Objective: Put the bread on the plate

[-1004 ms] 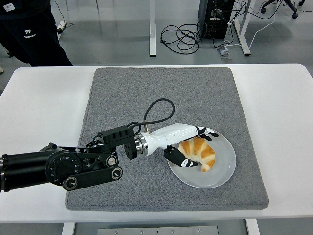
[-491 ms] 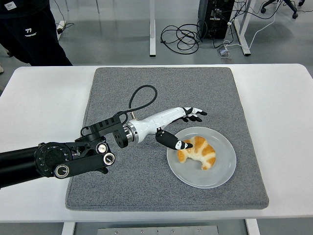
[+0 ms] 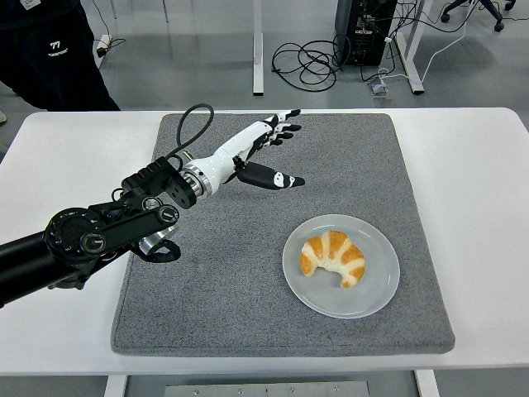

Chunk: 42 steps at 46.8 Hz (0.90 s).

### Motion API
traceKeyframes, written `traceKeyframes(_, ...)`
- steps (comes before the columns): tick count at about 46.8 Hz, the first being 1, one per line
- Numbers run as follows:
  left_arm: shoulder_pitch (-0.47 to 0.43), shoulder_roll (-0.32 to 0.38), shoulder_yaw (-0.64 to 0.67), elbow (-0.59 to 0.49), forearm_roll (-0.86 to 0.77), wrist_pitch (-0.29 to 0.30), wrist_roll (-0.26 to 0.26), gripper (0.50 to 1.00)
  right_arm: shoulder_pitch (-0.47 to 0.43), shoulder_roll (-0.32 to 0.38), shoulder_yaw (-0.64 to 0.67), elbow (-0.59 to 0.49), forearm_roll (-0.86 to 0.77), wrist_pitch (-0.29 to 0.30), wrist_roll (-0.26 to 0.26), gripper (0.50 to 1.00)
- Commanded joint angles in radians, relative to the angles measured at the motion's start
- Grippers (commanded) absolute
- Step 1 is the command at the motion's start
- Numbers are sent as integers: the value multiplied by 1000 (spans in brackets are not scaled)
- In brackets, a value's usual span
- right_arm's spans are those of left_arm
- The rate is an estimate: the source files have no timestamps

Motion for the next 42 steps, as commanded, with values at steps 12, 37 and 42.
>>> traceKeyframes(12, 79, 6, -138, 40, -164, -12, 0, 958, 0, 0, -1, 1, 0, 0, 0, 1000)
traceKeyframes(37, 200, 98, -320, 54, -338, -255, -62, 965, 0, 0, -1, 1, -1, 2, 0, 1000)
traceKeyframes(42, 220, 116, -314, 55, -324, -273, -160, 966, 0, 0, -1, 1, 0, 0, 0, 1000)
